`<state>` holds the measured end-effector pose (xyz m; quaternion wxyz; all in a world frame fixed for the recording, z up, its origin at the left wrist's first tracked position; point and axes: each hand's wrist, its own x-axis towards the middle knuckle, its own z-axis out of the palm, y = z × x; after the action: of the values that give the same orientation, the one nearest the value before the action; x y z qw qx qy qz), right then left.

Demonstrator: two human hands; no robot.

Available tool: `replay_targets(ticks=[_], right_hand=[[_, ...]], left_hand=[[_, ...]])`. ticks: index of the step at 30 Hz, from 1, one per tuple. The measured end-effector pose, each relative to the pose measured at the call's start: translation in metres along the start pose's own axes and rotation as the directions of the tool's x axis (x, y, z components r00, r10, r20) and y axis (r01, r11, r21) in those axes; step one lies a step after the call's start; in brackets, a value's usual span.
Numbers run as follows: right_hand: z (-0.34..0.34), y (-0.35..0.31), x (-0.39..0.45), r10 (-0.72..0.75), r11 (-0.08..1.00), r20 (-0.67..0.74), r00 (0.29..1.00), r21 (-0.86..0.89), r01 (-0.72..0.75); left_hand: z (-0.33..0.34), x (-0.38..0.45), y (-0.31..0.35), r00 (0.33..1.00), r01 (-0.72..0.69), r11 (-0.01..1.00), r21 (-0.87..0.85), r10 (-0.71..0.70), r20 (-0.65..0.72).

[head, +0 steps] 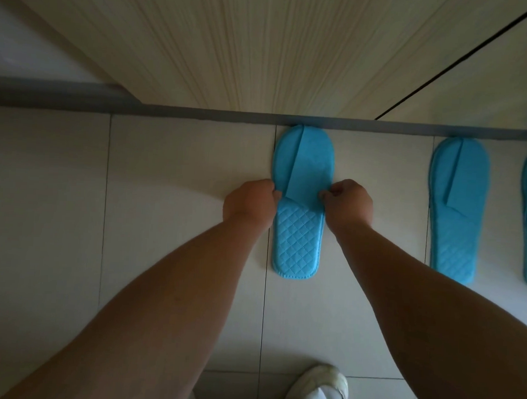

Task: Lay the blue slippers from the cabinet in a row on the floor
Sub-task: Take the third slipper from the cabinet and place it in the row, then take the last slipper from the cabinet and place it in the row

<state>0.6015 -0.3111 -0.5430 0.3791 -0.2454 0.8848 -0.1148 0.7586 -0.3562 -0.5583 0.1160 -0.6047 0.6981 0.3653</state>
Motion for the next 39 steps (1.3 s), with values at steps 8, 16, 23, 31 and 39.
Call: replay_targets(ticks=[8, 16, 23, 31, 39], right_hand=[[-0.002, -0.004, -0.005, 0.001, 0.996, 0.0, 1.0, -0.088, -0.001], [-0.043, -0.026, -0.037, -0.098, 0.974, -0.035, 0.995, -0.207, 0.089], [-0.106, -0.047, -0.139, -0.334, 0.821, 0.067, 0.94, -0.469, 0.325], [-0.169, -0.05, -0.234, -0.405, 0.717, 0.077, 0.911, -0.592, 0.369], [-0.209, -0.011, -0.287, -0.316, 0.79, -0.037, 0.948, -0.563, 0.241]], left_hand=[[-0.002, -0.002, 0.002, 1.0, -0.003, 1.0, 0.018, 0.003, 0.009], [-0.048, -0.042, 0.013, 0.999, -0.039, 0.98, 0.195, 0.041, -0.009], [-0.12, -0.136, 0.059, 0.976, -0.203, 0.872, 0.446, 0.218, 0.019], [-0.188, -0.224, 0.096, 0.888, -0.434, 0.689, 0.581, 0.438, 0.144], [-0.201, -0.261, 0.138, 0.791, -0.558, 0.505, 0.658, 0.563, 0.239]])
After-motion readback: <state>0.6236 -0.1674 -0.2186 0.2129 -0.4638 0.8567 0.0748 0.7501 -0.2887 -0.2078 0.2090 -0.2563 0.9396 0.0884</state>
